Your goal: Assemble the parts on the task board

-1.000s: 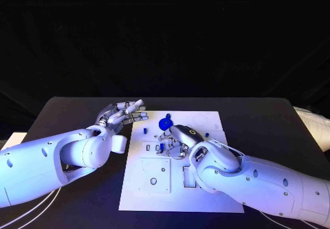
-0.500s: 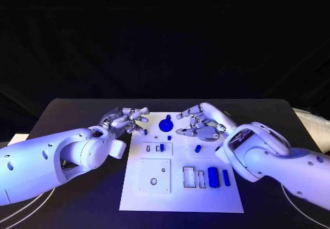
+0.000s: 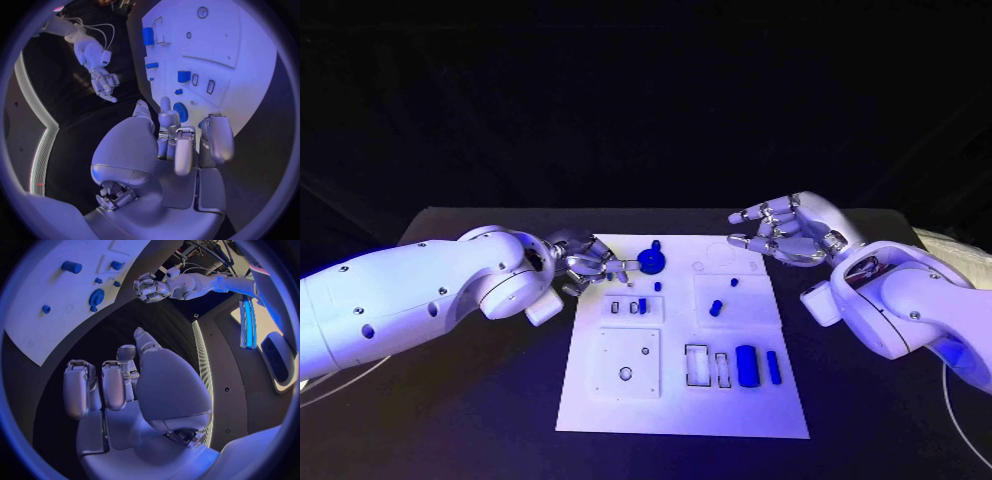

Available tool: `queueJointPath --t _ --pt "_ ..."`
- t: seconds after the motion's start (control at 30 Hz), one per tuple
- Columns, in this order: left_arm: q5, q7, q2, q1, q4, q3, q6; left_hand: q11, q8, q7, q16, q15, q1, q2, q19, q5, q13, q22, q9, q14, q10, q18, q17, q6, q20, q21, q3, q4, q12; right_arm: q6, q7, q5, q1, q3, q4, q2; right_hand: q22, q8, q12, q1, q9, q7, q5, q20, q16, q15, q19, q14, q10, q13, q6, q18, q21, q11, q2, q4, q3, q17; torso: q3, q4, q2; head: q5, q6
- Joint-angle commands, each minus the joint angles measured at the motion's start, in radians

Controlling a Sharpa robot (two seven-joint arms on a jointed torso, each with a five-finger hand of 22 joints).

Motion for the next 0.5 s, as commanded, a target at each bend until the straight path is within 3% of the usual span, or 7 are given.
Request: queueJointPath --t 0.03,0.13,0.33,0.5 --pt "-0.214 -0.206 0.025 0.013 -0.014 0.000 0.123 -0.004 0.042 -0.002 0.003 -0.009 -0.016 0.005 0.018 -0.010 0.050 0.045 0.041 0.105 0.017 -0.024 0.263 -0.020 -0.003 0.027 -0.011 0.000 0.045 -0.026 0.056 0.099 0.001 0.000 -0.011 0.002 0.010 0.003 -0.002 0.013 0.000 -0.003 0.005 0.000 -0.005 0.004 -0.004 0.049 -0.004 -0.001 0.002 0.006 -0.005 -0.003 -0.001 -0.005 0.000 -0.001 0.0010 -0.0025 -0.011 0.008 -0.003" --pt "-0.230 -0.257 0.051 0.023 -0.030 0.000 0.150 -0.005 0.075 -0.005 0.003 -0.011 -0.018 0.008 0.035 -0.016 0.068 0.078 0.080 0.105 0.016 -0.029 0.263 -0.042 -0.008 0.045 -0.019 0.002 0.059 -0.024 0.047 0.088 0.001 0.000 -0.018 0.005 0.008 0.002 -0.003 0.014 0.000 -0.003 0.007 0.000 -0.007 0.005 -0.005 0.049 -0.005 -0.002 0.001 0.006 -0.006 -0.003 -0.001 -0.006 0.000 -0.004 0.0017 -0.0054 -0.012 0.011 -0.002" --pt "-0.237 -0.299 0.107 0.034 -0.060 -0.001 0.172 -0.005 0.091 -0.004 0.003 -0.011 -0.011 0.014 0.046 -0.016 0.072 0.099 0.100 0.105 0.012 -0.033 0.263 -0.058 -0.009 0.056 -0.020 0.000 0.061 -0.020 0.032 0.062 0.000 0.000 -0.025 0.011 0.004 0.002 -0.007 0.016 0.000 -0.003 0.009 0.000 -0.011 0.005 -0.008 0.048 -0.007 -0.006 0.001 0.007 -0.008 -0.003 0.000 -0.007 0.001 -0.008 0.0021 -0.0058 -0.012 0.009 -0.007" --pt "-0.239 -0.318 0.166 0.045 -0.106 -0.010 0.207 -0.006 0.101 -0.004 0.003 -0.012 -0.013 0.018 0.055 -0.017 0.083 0.115 0.113 0.105 0.016 -0.037 0.263 -0.065 -0.009 0.064 -0.023 0.001 0.071 -0.014 0.021 0.044 0.000 0.000 -0.029 0.014 0.001 0.002 -0.010 0.020 -0.001 -0.002 0.012 0.000 -0.014 0.005 -0.010 0.047 -0.009 -0.008 0.001 0.008 -0.010 -0.003 0.000 -0.010 0.001 -0.012 0.0024 -0.0044 -0.009 0.009 -0.011"
